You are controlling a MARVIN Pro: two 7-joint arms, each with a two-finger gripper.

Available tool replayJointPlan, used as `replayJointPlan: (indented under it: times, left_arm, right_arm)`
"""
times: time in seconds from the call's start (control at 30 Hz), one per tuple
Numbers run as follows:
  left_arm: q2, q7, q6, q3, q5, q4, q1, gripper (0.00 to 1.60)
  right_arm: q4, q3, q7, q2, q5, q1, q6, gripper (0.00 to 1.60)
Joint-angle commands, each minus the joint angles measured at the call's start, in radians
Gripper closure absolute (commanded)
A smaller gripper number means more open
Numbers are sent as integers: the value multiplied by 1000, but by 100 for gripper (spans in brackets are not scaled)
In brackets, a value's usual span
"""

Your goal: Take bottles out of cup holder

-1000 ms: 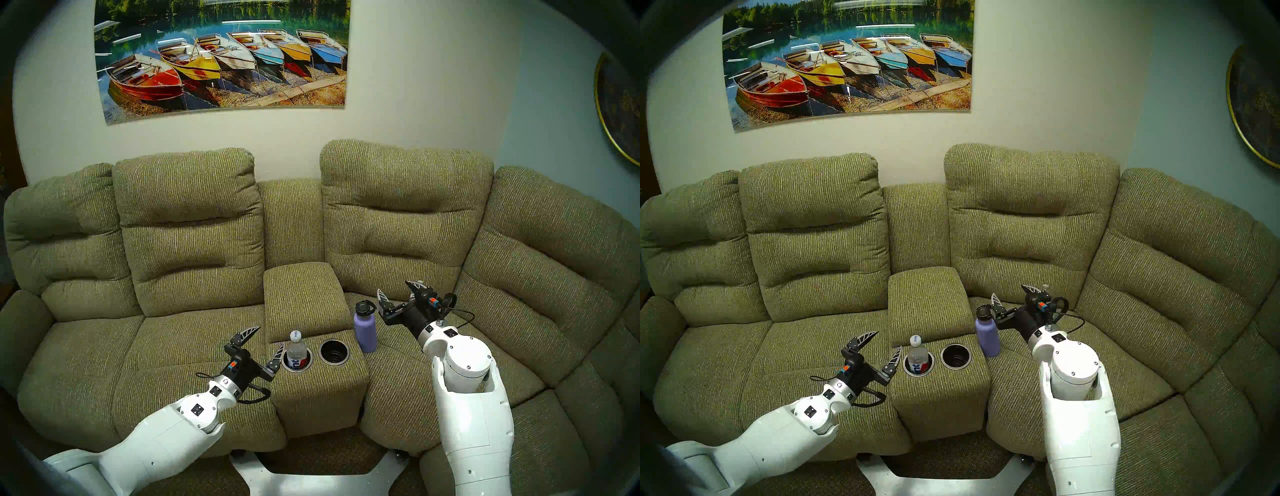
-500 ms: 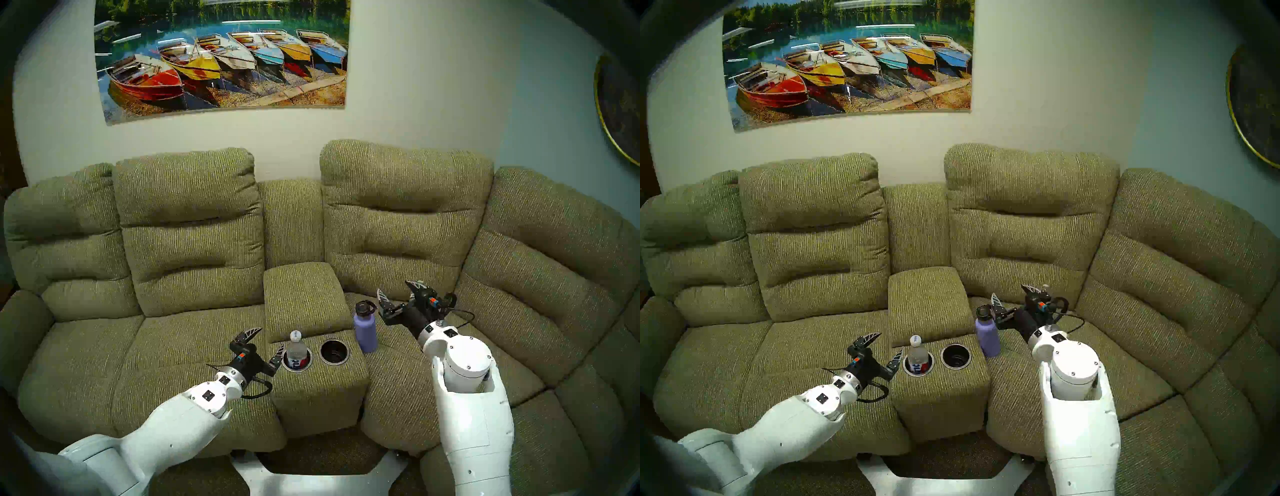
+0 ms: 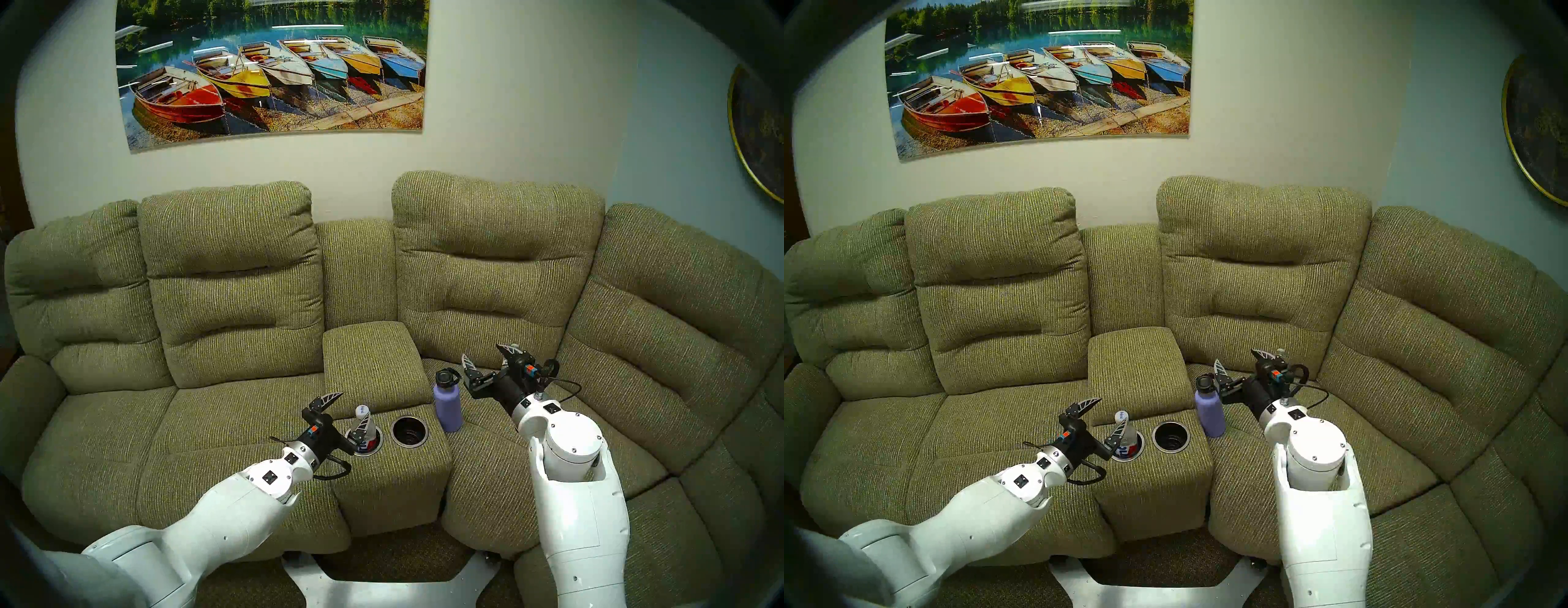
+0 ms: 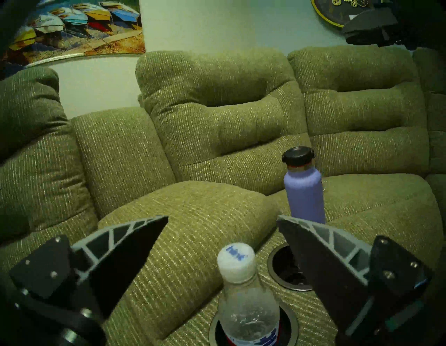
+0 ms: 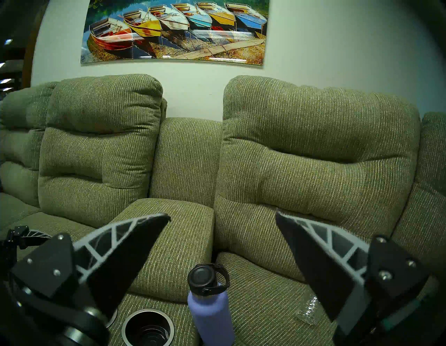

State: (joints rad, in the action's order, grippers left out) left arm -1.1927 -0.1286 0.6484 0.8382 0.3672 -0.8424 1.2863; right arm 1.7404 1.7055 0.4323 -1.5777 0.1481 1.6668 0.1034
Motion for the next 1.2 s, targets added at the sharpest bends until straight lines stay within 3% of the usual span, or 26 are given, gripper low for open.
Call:
replayJointPlan:
  times: [0.0,0.2,1.17]
  left_arm:
    - [-36,13,13,5,-1,40,-31,0]
    - [-81,-4,25,5,0,171,-92,0]
    - [-212,-88,76,-16,-18,481,-239,0]
  right_arm:
    - [27,0,2,1,-3,-5,-4,0]
    - [26,0,2,0,-3,-6,-5,0]
    - [25,0,2,0,-3,-6,-5,0]
